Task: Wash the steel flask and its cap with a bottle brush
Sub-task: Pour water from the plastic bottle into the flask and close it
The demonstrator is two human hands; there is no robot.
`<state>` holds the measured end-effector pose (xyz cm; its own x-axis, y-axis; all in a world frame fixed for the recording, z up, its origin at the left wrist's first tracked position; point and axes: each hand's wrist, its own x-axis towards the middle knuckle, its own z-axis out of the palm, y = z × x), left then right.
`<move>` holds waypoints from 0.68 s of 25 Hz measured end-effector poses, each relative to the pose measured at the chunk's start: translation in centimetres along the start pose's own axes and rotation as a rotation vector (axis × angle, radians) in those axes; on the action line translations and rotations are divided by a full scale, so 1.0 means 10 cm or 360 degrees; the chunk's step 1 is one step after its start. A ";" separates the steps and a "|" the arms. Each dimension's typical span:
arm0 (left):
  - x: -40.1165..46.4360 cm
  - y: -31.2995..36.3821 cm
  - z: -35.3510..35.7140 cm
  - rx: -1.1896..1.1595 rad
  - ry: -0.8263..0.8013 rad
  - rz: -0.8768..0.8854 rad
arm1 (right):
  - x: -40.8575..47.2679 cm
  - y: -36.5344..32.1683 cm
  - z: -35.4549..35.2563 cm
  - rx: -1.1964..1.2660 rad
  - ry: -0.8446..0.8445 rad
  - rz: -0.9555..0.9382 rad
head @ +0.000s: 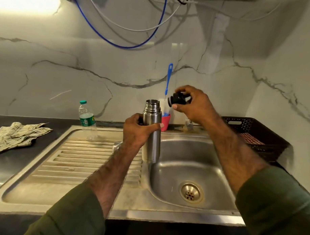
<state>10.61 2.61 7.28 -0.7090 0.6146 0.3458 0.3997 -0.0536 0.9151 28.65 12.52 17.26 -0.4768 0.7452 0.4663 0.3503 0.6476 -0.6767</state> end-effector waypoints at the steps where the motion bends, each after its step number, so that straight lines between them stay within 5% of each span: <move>1: -0.01 -0.01 0.01 -0.0003 -0.0014 -0.0001 | 0.06 -0.13 -0.05 0.0082 -0.0032 -0.0037; 10: -0.11 -0.01 0.05 0.0002 -0.0135 0.0072 | 0.30 -0.67 -0.20 -0.0513 -0.0817 -0.0356; 17: -0.16 0.04 0.02 0.0027 -0.0183 0.0099 | 0.39 -0.85 -0.11 -0.0834 -0.1078 -0.0369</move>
<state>12.06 1.79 7.06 -0.6118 0.6967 0.3746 0.4510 -0.0818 0.8887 24.67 10.11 25.50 -0.8983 0.4393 0.0093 0.4304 0.8841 -0.1818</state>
